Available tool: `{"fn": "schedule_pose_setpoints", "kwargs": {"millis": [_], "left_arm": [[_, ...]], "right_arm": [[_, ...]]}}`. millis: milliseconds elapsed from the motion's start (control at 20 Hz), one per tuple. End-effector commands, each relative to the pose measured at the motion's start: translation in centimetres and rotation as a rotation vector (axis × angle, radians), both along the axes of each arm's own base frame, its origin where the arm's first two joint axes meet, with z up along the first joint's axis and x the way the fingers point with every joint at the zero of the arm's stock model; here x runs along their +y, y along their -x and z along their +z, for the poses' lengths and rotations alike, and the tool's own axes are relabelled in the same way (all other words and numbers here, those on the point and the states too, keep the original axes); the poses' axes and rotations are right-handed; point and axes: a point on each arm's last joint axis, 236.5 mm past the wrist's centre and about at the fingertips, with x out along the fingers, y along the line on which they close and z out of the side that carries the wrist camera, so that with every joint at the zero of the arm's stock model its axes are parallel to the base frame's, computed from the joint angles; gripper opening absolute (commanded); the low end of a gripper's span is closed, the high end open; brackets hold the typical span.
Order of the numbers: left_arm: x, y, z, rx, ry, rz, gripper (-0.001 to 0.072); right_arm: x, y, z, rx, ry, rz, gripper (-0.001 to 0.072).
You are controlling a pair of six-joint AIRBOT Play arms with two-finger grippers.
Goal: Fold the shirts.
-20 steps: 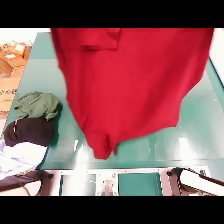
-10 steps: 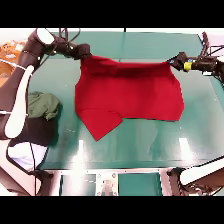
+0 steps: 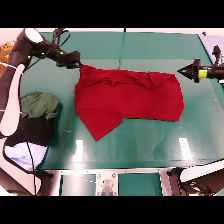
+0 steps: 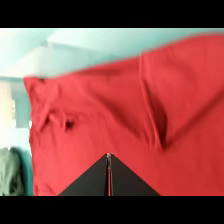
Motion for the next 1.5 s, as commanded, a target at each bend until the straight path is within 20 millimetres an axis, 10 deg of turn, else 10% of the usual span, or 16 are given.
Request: {"fn": "schedule_pose_setpoints", "kwargs": {"millis": [0,150,400,500,600,650,850,1100,1200,1450], "left_arm": [[3.5,4.6,-1.0,0.144,-0.132,-0.058,0.0027],[4.6,8.8,-2.8,0.213,-0.163,-0.042,0.0027],[6.0,16.6,-11.3,0.286,-0.171,0.108,0.0029],[6.9,17.2,-14.5,0.335,-0.137,0.252,0.0034],[7.0,16.4,-15.7,0.310,-0.090,0.333,0.0467],[7.2,15.6,-15.9,0.279,-0.082,0.362,0.0473],[5.7,14.3,-17.8,0.300,0.003,0.399,0.0473],[1.5,12.9,-18.2,0.309,0.224,0.350,0.0469],[0.7,13.7,-17.8,0.312,0.232,0.278,0.0037],[0.8,12.8,-16.6,0.268,0.217,0.226,0.0028]], "right_arm": [[-1.8,5.0,-0.9,0.108,0.106,-0.020,0.0012],[-5.5,10.4,-3.0,0.211,0.253,-0.188,0.0011],[-9.4,18.1,-4.9,0.257,0.250,-0.491,0.0012],[-9.7,19.7,-6.5,0.290,0.230,-0.551,0.0013],[-9.2,20.6,-8.3,0.326,0.208,-0.567,0.0085],[-8.9,20.7,-8.9,0.334,0.190,-0.575,0.0216],[-7.6,20.8,-10.7,0.375,0.112,-0.579,0.0230],[-6.7,21.5,-12.1,0.417,0.083,-0.568,0.0430],[-5.9,22.1,-12.9,0.443,0.066,-0.563,0.0515],[-3.8,21.7,-14.6,0.453,0.047,-0.564,0.0515]]}}
